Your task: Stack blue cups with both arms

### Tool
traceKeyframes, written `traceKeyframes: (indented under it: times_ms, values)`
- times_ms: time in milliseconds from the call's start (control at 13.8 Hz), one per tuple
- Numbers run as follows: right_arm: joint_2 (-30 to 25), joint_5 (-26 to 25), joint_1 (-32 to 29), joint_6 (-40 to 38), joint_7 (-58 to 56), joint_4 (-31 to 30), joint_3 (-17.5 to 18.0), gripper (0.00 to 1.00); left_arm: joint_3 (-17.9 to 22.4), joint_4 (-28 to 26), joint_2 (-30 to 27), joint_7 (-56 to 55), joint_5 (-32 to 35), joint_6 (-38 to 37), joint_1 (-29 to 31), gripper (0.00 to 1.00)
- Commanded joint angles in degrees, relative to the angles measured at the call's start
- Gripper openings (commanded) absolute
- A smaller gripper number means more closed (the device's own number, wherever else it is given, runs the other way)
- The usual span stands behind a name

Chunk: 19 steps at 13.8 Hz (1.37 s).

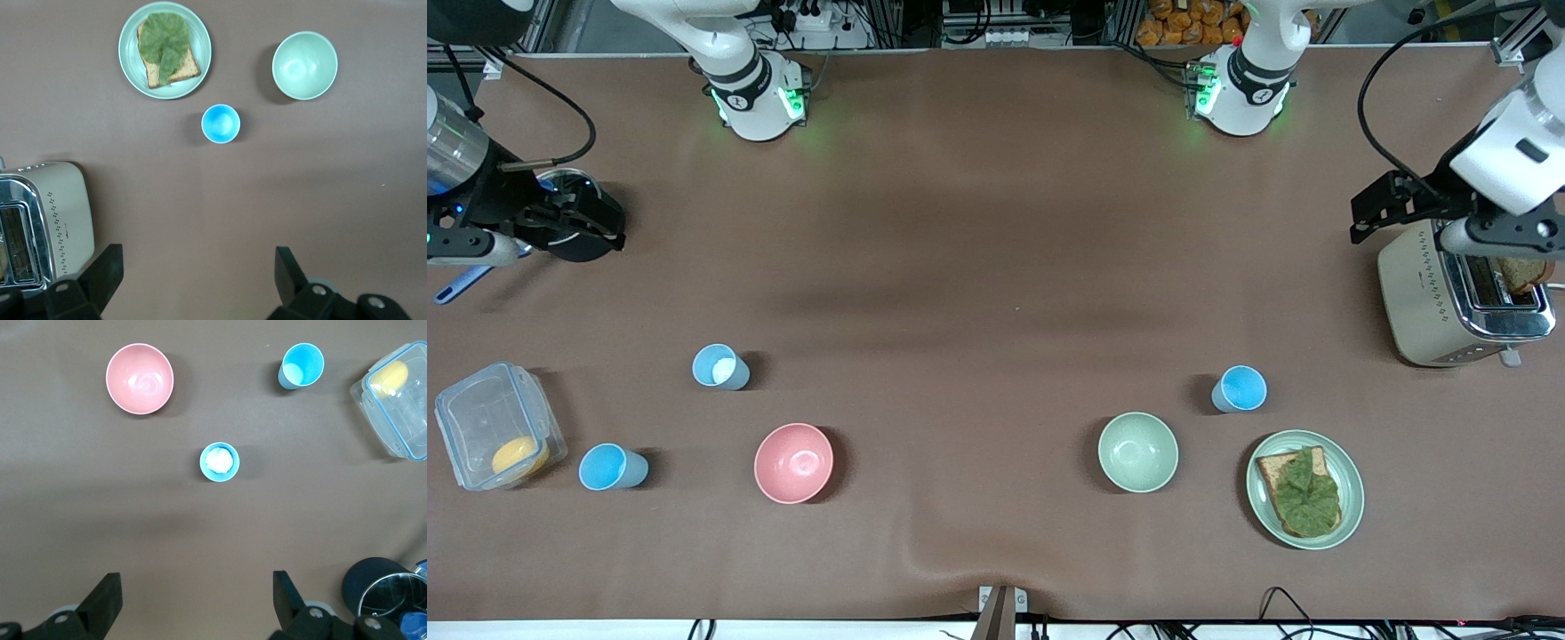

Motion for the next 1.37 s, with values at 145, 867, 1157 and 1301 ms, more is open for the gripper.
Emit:
traceKeyframes:
  times_ms: [145, 867, 1157, 1301]
  values:
    - [-0.2, -0.8, 1.3, -2.0, -0.5, 0.3, 0.8, 1.0, -0.1, 0.0, 6.5, 0.0, -1.3, -0.7, 2.4, 1.0]
    - [15.4, -0.9, 2.7, 6.1, 0.1, -1.9, 0.7, 1.0, -0.1, -11.1, 9.8, -0.2, -1.3, 18.1, 2.8, 1.0]
    - [23.7, -2.5, 3.3, 18.9, 0.2, -4.3, 0.6, 1.0, -0.1, -15.9, 12.6, -0.2, -0.9, 28.3, 2.6, 1.0]
    - [25.3, -5.6, 4.5, 27.3, 0.5, -9.0, 0.5, 1.0, 0.0, -17.5, 14.6, -0.1, -0.6, 31.5, 2.7, 1.0]
